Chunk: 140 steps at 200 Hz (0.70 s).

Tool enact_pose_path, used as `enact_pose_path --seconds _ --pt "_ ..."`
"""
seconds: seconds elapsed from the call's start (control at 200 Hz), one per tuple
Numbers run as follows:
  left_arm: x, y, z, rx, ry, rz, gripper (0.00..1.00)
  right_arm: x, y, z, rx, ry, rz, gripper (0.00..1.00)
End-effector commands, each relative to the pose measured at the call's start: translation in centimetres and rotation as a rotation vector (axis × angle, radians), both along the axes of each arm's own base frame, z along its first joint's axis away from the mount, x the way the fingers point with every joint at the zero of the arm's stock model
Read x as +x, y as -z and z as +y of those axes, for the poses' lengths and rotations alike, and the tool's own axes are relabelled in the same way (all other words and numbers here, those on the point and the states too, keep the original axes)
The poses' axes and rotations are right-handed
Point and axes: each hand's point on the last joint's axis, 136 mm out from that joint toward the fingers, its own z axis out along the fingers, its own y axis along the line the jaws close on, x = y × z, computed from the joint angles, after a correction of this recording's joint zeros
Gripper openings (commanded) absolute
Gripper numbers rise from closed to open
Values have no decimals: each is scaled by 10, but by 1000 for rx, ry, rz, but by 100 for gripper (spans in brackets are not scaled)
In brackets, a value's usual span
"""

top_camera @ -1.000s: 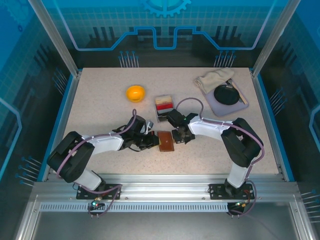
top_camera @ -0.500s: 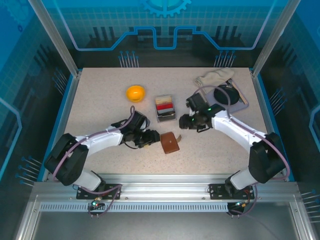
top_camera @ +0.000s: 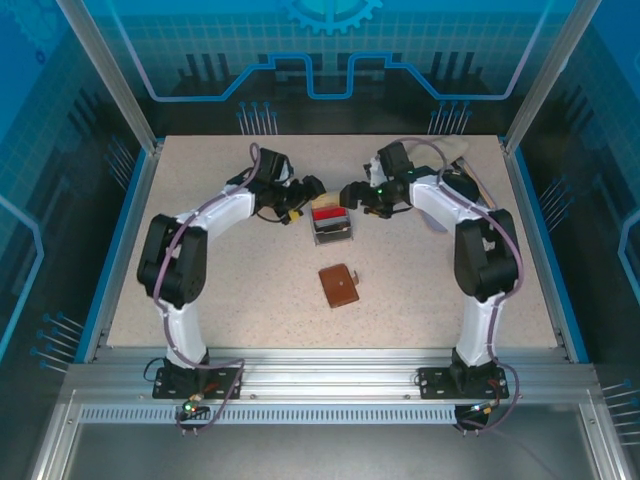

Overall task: Put the credit cards into the card holder
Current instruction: Move the storage box to the center of the table.

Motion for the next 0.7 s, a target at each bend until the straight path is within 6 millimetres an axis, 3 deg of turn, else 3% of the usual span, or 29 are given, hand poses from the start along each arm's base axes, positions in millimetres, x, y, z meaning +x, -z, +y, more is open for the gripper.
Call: enact_pose_path --seconds 0.0,0.2,0.48,0.695 --pt "6 14 -9 -25 7 100 90 10 -2 13 125 -19 42 83" --pt "13 33 -17 -48 24 121 88 7 17 21 188 -37 93 80" --pt "3 34 -68 -171 207 110 87 -24 21 34 279 -104 116 77" --pt "-7 36 -106 -179 328 125 87 -58 23 17 244 -42 117 78"
